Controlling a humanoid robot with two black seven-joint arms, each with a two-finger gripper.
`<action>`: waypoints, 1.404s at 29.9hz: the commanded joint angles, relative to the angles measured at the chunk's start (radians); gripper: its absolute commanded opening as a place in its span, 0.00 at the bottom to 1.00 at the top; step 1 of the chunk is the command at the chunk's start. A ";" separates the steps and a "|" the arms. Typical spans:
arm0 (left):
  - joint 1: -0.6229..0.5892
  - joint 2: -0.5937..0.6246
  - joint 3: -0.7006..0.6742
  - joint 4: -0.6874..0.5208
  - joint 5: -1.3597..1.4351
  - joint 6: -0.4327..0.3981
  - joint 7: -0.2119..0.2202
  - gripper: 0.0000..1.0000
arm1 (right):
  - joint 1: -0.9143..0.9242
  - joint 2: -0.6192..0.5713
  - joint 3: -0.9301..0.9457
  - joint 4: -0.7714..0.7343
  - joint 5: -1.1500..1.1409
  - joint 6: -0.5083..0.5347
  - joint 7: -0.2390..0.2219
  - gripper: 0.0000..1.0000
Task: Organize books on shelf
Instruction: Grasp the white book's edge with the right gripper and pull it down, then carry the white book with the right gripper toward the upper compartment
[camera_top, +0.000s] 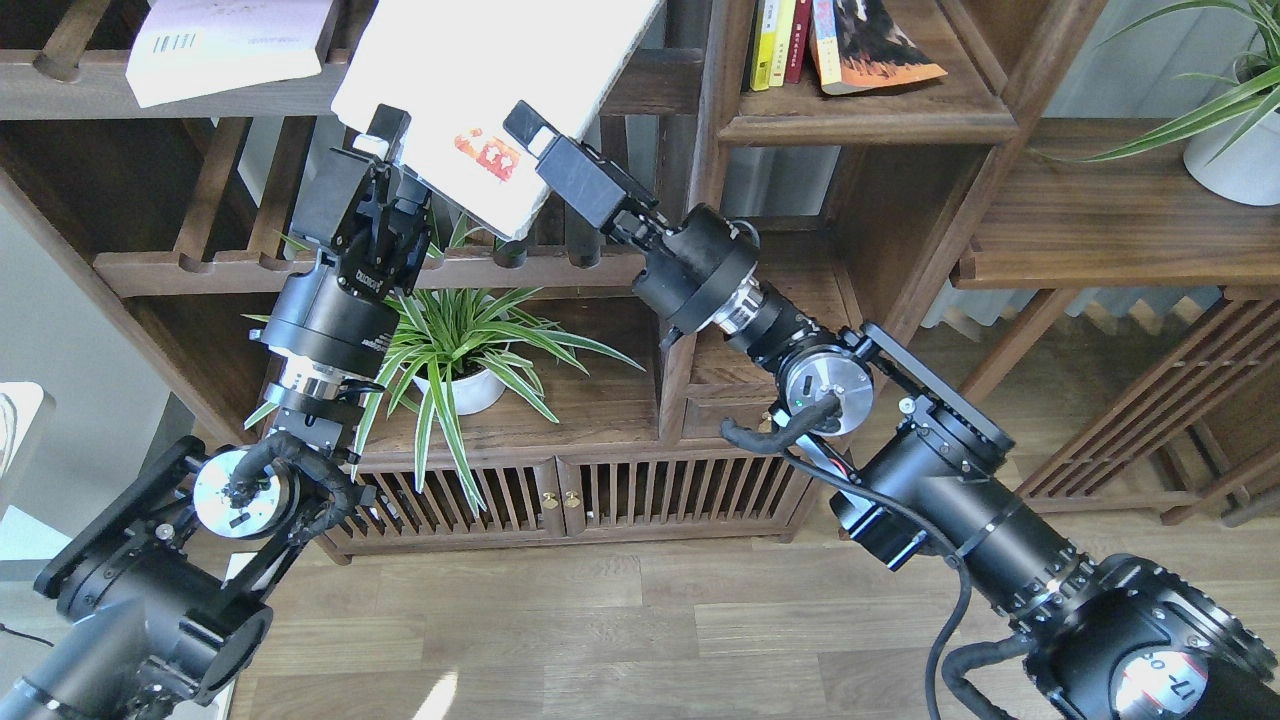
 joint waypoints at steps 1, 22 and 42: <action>0.000 0.000 -0.003 -0.003 0.000 -0.001 -0.001 0.95 | 0.001 0.000 0.000 -0.001 0.000 0.000 -0.001 0.05; 0.131 0.032 -0.097 0.006 0.000 -0.001 -0.001 0.98 | -0.153 0.000 -0.005 0.097 -0.002 0.047 -0.004 0.04; 0.129 0.035 -0.118 0.071 -0.001 -0.001 -0.001 0.98 | -0.245 -0.063 0.083 0.109 -0.003 0.073 -0.004 0.04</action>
